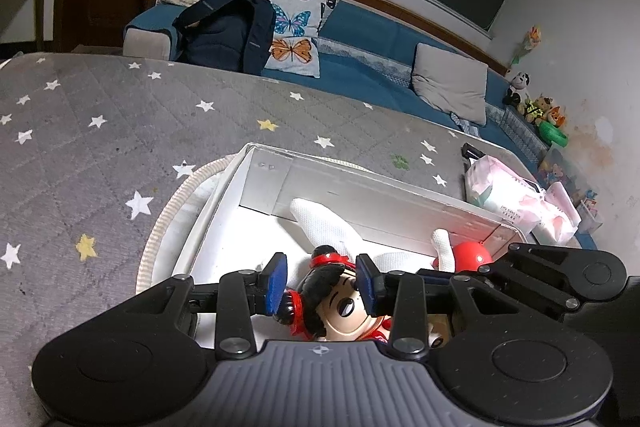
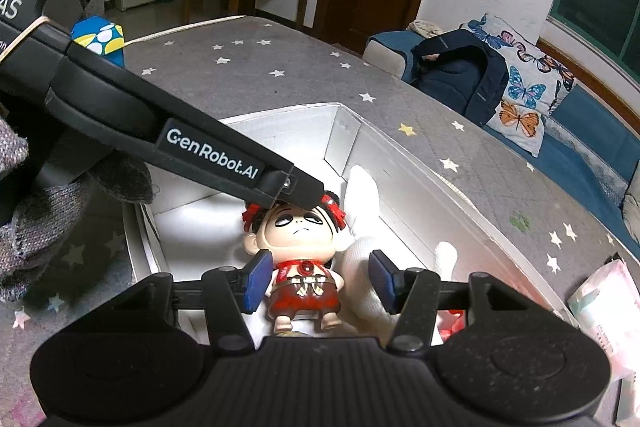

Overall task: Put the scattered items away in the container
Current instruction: 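Lower the doll into the box beside the rabbit with both grippers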

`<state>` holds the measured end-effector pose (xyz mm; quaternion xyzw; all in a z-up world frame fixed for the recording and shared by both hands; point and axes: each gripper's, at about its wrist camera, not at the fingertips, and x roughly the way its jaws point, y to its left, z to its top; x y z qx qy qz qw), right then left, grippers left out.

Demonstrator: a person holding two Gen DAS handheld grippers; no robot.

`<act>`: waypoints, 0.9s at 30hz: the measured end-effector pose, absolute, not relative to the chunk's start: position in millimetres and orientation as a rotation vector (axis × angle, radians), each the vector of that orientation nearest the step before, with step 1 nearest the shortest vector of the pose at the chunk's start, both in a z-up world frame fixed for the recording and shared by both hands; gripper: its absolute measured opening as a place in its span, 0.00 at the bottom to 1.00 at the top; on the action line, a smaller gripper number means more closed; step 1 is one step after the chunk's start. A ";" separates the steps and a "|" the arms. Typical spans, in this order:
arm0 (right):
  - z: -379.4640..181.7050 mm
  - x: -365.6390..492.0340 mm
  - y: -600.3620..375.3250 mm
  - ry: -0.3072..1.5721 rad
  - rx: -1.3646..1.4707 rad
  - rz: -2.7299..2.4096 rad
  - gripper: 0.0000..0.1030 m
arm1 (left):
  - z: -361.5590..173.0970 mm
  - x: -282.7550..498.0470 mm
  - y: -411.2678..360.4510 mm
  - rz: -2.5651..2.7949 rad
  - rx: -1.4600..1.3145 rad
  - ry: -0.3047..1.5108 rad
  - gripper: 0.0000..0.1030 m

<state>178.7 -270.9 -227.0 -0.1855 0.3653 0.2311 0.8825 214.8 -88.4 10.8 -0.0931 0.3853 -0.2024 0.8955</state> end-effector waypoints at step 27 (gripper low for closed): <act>-197.4 120.4 -293.8 0.669 -0.197 0.380 0.77 | 44.4 143.1 -95.6 -0.386 -0.098 0.670 0.39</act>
